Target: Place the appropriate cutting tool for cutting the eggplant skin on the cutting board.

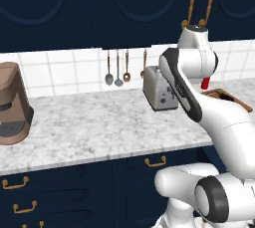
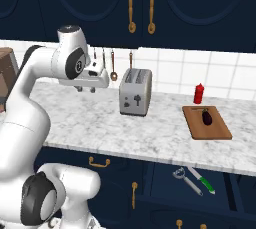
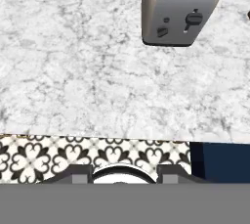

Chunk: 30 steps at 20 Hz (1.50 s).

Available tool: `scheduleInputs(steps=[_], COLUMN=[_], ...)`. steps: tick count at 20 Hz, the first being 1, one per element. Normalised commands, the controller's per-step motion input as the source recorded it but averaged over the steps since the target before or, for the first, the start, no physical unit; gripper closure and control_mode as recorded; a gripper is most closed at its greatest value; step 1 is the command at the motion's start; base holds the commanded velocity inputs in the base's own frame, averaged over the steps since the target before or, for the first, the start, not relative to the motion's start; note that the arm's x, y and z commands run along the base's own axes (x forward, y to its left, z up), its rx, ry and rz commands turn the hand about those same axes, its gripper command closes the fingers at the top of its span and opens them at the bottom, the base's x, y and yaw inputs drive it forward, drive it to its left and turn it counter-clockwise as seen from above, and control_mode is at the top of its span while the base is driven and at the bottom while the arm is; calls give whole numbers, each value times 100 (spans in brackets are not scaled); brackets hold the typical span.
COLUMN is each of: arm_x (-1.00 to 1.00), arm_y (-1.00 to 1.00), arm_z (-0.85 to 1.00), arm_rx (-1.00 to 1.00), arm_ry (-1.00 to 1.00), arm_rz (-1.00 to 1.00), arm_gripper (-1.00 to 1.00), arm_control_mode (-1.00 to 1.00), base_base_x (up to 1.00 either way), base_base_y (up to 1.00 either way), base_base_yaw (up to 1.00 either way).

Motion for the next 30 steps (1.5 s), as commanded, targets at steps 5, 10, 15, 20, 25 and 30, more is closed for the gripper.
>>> scheduleInputs(steps=[5, 10, 15, 20, 25, 30], arm_x=[-27, -74, -47, -5, -50, -39], arm_y=[-44, -100, -100, -100, -100, -95], arm_z=[-1, -23, -39, -74, -41, -34], arm_rx=[3, 13, 5, -3, 3, 5], arm_ry=[-3, 4, 23, 9, 3, 0], arm_rz=[0, -1, -13, -5, -1, -1], arm_gripper=[-100, -100, -100, -100, -100, -100], arm_control_mode=[-100, -100, -100, -100, -100, -100], base_base_x=[0, 0, 0, 0, 0, 0], base_base_y=[0, 0, 0, 0, 0, 0], base_base_yaw=[0, 0, 0, 0, 0, 0])
